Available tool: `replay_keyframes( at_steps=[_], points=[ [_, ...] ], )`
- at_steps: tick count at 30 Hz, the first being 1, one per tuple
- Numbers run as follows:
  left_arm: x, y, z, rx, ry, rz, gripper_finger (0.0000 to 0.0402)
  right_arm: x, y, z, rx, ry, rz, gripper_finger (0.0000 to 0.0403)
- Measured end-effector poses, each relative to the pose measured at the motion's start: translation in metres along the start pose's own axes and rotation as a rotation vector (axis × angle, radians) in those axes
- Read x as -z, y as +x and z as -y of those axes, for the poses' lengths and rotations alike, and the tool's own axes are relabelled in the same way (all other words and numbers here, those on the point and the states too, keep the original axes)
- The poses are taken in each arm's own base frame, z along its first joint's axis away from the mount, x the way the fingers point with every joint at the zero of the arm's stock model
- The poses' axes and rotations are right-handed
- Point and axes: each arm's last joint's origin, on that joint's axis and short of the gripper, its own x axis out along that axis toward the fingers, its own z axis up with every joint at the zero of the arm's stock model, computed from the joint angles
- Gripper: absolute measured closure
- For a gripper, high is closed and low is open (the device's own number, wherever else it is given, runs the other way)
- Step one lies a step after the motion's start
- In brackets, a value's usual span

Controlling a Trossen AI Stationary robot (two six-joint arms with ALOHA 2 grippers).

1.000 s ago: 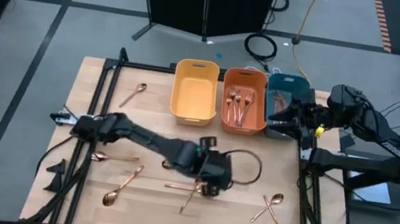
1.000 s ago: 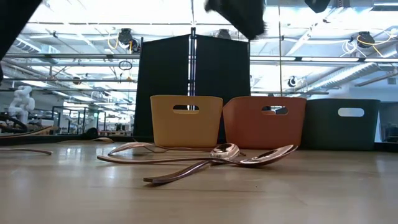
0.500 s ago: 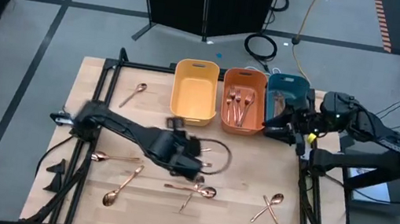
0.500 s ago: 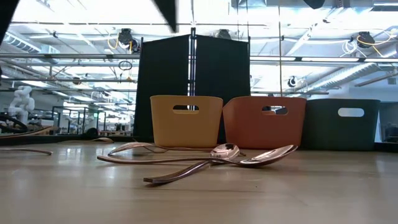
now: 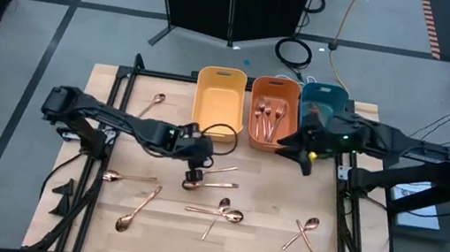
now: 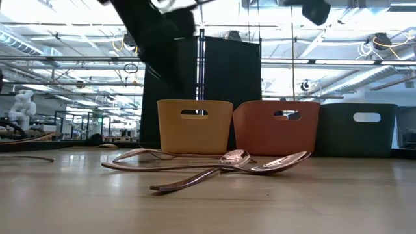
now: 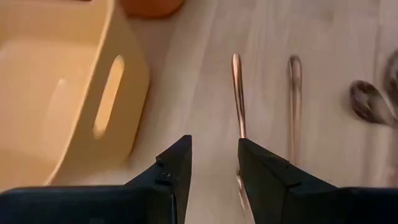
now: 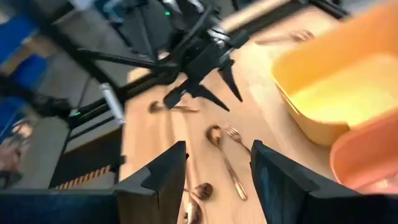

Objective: Sort silverware
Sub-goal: Put the copper fork into the orange bin

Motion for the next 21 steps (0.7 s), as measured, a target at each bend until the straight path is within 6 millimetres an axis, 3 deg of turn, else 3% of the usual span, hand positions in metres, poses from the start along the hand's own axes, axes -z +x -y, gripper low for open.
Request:
replay_keyframes(
  at_steps=[6,10,21],
  points=[
    [0.012,0.036,-0.011,0.046,0.089,-0.007,0.0274,0.006,0.02,0.005,0.082,0.131,-0.076,0.0234],
    [0.009,0.042,-0.011,0.154,0.076,0.028,0.0274,0.016,0.028,0.004,0.121,0.189,-0.171,0.0234],
    [0.012,0.063,-0.004,0.199,-0.059,0.01,0.0274,0.023,0.046,-0.002,0.212,-0.065,-0.164,0.0234]
  ],
)
